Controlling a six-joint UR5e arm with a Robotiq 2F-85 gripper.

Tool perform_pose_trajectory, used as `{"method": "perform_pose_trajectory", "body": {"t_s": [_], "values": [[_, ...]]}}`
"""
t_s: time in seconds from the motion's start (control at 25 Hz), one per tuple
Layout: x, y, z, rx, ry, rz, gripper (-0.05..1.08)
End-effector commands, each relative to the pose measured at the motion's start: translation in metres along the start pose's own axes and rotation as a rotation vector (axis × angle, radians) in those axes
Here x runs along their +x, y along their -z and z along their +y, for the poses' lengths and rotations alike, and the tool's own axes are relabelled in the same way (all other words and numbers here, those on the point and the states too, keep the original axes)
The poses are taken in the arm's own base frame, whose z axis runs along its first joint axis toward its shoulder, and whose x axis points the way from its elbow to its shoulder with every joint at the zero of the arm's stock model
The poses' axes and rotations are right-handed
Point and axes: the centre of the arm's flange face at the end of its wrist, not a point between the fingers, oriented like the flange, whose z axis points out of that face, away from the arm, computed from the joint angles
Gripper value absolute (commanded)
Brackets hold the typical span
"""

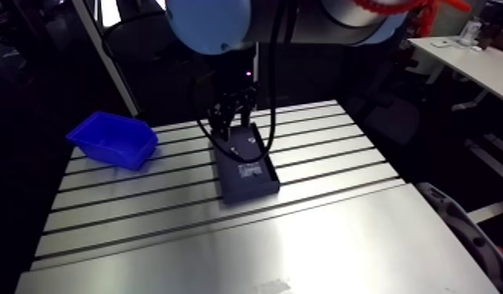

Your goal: Pick up the M10 bolt from the tray and put it into the blue bin.

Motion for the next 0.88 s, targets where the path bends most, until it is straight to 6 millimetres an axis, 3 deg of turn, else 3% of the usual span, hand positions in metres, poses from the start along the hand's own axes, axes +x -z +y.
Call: {"method": "perform_pose_trajectory", "body": {"t_s": [0.04,0.6,0.88], "values": [[-0.002,-0.012,-0.003,0.018,0.005,-0.01,0.32],[-0.009,-0.039,-0.003,0.018,0.0,-0.006,0.37],[-0.01,-0.041,-0.003,0.017,-0.002,-0.007,0.4]]}}
